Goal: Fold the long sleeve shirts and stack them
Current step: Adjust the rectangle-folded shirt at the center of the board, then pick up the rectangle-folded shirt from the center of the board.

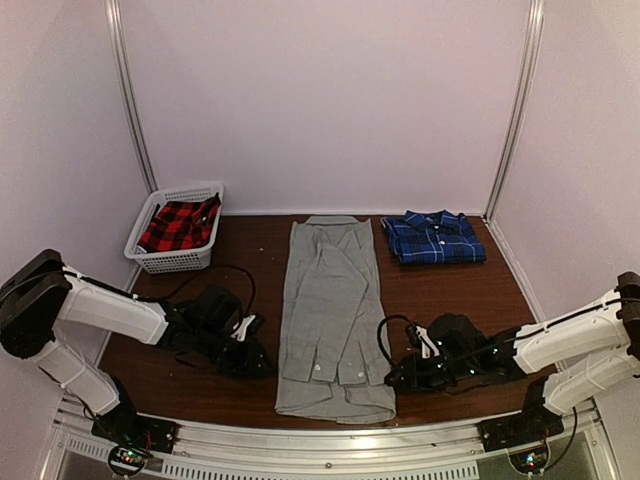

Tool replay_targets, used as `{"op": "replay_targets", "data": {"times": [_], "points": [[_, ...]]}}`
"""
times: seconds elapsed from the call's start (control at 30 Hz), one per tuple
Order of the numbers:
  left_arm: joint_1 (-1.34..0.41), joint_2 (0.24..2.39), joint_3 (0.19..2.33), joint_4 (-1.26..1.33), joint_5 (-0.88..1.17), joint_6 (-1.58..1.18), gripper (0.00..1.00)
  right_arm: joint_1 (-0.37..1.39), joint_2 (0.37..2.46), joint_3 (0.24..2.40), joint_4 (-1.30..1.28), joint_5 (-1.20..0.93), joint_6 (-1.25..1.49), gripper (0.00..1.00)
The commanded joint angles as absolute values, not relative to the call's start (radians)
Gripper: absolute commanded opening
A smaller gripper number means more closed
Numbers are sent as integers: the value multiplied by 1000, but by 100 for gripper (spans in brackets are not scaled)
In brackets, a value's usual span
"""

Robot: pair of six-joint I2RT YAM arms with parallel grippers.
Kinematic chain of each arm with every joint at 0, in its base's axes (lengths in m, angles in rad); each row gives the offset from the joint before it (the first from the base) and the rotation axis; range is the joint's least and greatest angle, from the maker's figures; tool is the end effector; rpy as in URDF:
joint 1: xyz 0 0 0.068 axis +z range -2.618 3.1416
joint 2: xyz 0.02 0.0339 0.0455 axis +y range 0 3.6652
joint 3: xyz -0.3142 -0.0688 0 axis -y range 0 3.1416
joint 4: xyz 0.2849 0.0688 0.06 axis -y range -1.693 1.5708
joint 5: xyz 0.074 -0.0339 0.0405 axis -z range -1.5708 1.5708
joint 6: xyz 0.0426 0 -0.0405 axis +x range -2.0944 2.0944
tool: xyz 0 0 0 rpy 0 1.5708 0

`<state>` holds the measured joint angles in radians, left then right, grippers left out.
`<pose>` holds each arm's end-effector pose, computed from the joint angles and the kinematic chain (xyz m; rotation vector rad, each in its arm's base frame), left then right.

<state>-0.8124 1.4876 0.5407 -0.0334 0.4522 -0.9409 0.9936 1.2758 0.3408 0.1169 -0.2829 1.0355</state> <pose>0.1733 -0.2099 0.1371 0.0163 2.9057 -1.1042 0.1126 0.1948 0.1367 -0.0972 2.7553 1.1308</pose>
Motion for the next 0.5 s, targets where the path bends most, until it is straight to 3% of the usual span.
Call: {"op": "replay_targets", "data": {"times": [0.0,0.47], "points": [[-807,1552,549,55,526,-892,33,976,1321,293,264,-320,1078,34],[-812,1612,553,84,568,-927,32,973,1330,249,334,-312,1111,32]]}}
